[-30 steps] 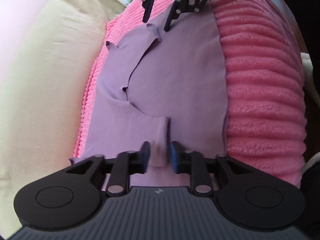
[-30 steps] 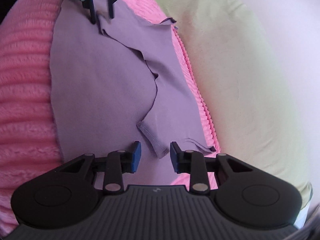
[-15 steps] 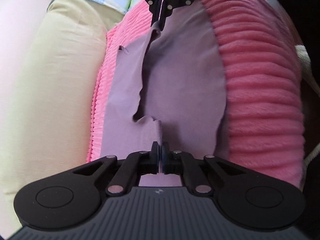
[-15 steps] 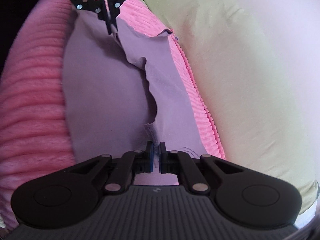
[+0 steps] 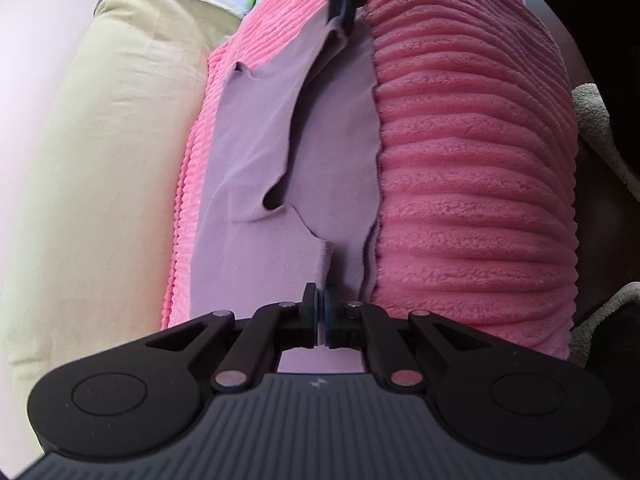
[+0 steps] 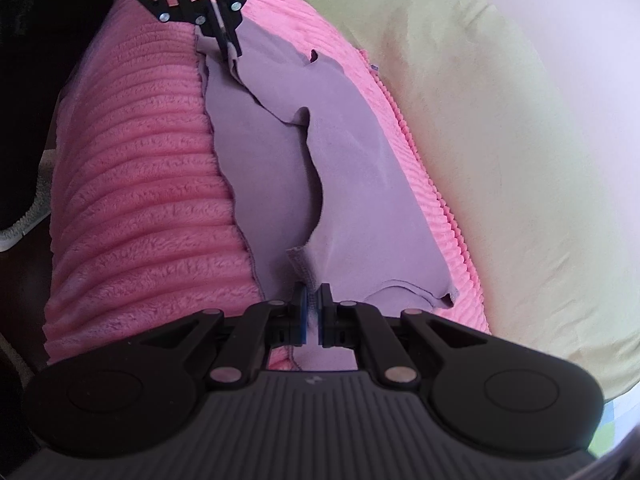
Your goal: Fold clothes
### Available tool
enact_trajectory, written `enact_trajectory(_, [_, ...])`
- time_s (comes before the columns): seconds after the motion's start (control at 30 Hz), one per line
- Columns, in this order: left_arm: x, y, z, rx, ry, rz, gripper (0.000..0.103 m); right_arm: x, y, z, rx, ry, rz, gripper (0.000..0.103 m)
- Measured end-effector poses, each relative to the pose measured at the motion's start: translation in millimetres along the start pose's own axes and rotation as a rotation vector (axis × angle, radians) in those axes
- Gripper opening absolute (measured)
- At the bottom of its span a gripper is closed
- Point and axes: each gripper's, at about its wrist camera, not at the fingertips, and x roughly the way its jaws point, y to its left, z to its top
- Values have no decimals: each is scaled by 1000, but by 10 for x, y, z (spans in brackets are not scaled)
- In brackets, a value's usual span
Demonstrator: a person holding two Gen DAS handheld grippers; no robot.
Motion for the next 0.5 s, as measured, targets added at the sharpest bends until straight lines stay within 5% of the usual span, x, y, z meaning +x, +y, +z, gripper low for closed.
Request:
enact_trajectory(0.23, [56, -104, 57, -27, 53, -3, 14, -7, 88, 8, -48, 38, 58, 5])
enact_trajectory(0.3, [46, -139, 46, -34, 67, 6, 14, -39, 77, 26, -57, 41, 71, 14])
enact_trajectory(0.5, [-319, 176, 30, -279, -10, -39, 18, -201, -199, 114, 124, -35, 122, 11])
